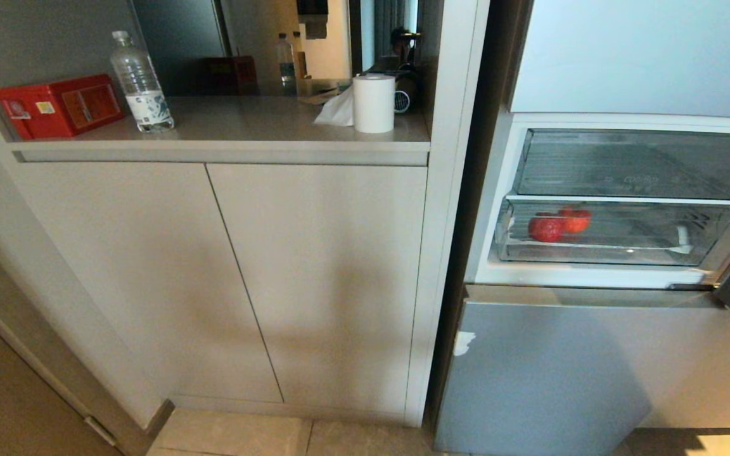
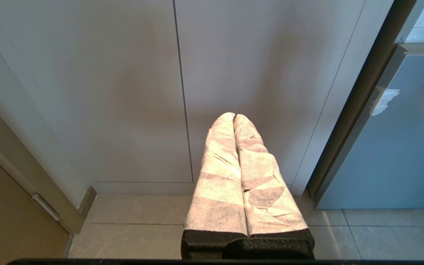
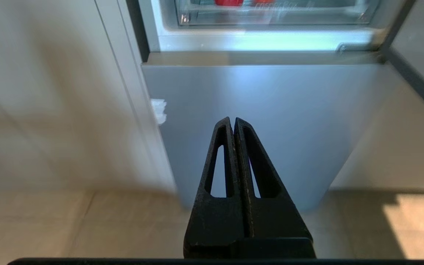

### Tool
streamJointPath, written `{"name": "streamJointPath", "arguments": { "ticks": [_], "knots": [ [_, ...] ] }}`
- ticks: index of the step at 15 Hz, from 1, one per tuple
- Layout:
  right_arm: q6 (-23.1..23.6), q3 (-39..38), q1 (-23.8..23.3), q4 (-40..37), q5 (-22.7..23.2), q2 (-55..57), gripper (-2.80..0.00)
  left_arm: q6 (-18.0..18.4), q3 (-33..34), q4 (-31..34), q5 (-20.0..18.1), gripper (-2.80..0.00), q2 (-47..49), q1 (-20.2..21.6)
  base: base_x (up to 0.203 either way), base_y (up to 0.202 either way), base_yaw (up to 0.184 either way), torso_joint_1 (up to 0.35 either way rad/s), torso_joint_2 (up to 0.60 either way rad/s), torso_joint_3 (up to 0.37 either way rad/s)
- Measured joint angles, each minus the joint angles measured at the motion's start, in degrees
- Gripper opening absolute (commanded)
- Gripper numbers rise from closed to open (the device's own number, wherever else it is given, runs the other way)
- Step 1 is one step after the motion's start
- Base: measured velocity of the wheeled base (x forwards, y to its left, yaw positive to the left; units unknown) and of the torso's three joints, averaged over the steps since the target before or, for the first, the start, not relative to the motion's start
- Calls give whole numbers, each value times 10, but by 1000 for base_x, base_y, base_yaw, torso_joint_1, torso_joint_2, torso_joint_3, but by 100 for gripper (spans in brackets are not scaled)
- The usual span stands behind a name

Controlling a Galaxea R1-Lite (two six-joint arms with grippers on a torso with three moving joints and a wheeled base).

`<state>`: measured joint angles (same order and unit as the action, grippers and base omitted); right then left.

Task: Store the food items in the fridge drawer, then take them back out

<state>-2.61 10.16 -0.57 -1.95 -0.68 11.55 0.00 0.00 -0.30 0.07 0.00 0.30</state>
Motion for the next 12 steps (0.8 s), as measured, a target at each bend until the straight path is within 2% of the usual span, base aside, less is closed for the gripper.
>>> {"name": "streamJointPath", "arguments": {
  "ticks": [1, 4, 8, 12],
  "knots": [
    [-8, 21, 0, 15, 7, 57, 0, 0, 0, 0, 0, -280, 0, 0, 0, 0, 0, 0, 0, 0],
    [-31, 66, 1, 107, 31, 251, 0, 0, 0, 0, 0, -280, 0, 0, 0, 0, 0, 0, 0, 0],
    [-46, 114, 11, 294, 46, 528, 0, 0, 0, 0, 0, -280, 0, 0, 0, 0, 0, 0, 0, 0],
    [-49, 203, 31, 468, 48, 766, 0, 0, 0, 0, 0, -280, 0, 0, 0, 0, 0, 0, 0, 0]
  ]
}}
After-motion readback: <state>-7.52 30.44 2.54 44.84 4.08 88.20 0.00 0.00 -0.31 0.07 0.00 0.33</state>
